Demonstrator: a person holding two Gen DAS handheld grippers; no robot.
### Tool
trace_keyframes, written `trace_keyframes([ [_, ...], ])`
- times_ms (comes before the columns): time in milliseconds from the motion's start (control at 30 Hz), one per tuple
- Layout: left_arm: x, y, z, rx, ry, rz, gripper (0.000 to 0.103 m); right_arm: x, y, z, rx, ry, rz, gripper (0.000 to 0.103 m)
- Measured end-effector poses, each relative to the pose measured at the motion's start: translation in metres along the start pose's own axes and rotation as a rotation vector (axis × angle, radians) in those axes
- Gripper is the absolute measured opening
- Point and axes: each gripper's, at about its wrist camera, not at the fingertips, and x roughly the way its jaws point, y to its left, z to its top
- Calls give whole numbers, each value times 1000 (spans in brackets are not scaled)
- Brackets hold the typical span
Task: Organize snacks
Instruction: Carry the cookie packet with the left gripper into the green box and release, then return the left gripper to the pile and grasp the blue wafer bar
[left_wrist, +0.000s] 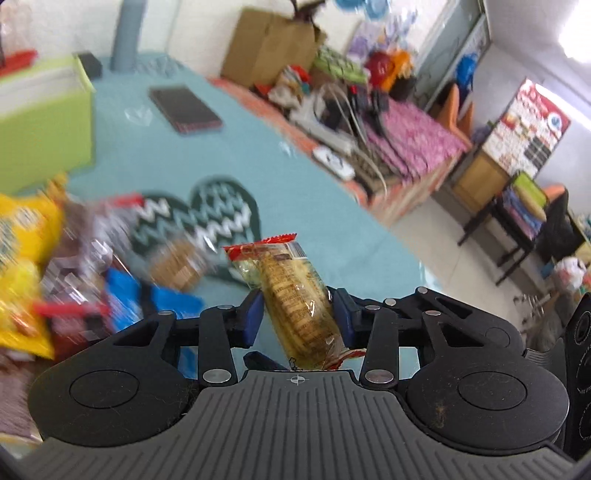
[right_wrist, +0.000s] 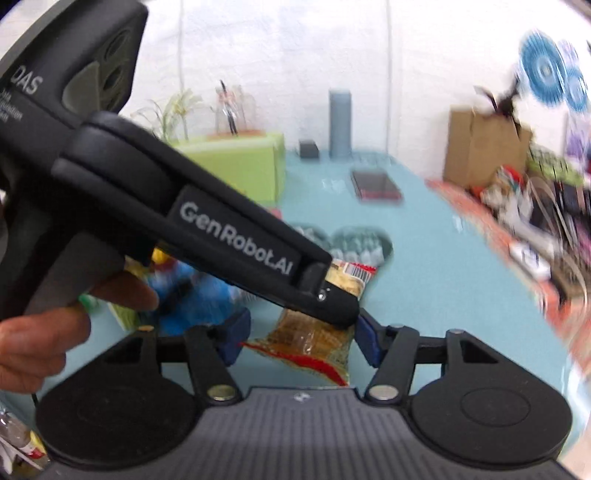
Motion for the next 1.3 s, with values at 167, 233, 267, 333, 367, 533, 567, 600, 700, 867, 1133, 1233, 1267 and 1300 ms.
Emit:
trace_keyframes([
  [167, -51, 41, 67, -28, -172, 93, 21, 40, 18, 86, -122, -123, 88, 62],
  [233, -65, 67, 99, -39, -228, 141, 21, 65, 29, 119, -175, -154, 114, 62],
  [267, -69, 78, 111, -44, -242, 160, 21, 81, 34, 135, -193, -160, 132, 62],
  [333, -72, 110, 137, -73, -258, 197, 21, 114, 40, 160, -211, -160, 170, 62],
  [367, -70, 124, 146, -83, -258, 212, 21, 130, 44, 170, -216, -153, 187, 62],
  [533, -39, 190, 174, -104, -220, 294, 21, 212, 50, 188, -216, -85, 246, 63],
  [567, -31, 199, 175, -103, -212, 297, 21, 225, 50, 188, -217, -71, 254, 65],
  [600, -26, 211, 174, -106, -201, 296, 22, 237, 52, 187, -219, -58, 262, 67],
  [700, -11, 233, 170, -125, -178, 292, 35, 262, 46, 185, -206, -34, 280, 88],
  [867, -27, 232, 155, -150, -217, 287, 58, 241, 46, 182, -230, -96, 245, 102],
  [1133, -107, 163, 110, -80, -355, 301, 79, 166, 8, 158, -140, -113, 248, 103],
  [1233, -122, 140, 76, -91, -359, 303, 82, 129, -2, 127, -51, -83, 225, 103],
  [1267, -122, 135, 64, -96, -352, 298, 83, 119, -5, 115, -17, -71, 217, 103],
  [1300, -121, 129, 49, -103, -337, 292, 83, 109, -7, 103, 17, -60, 219, 103],
])
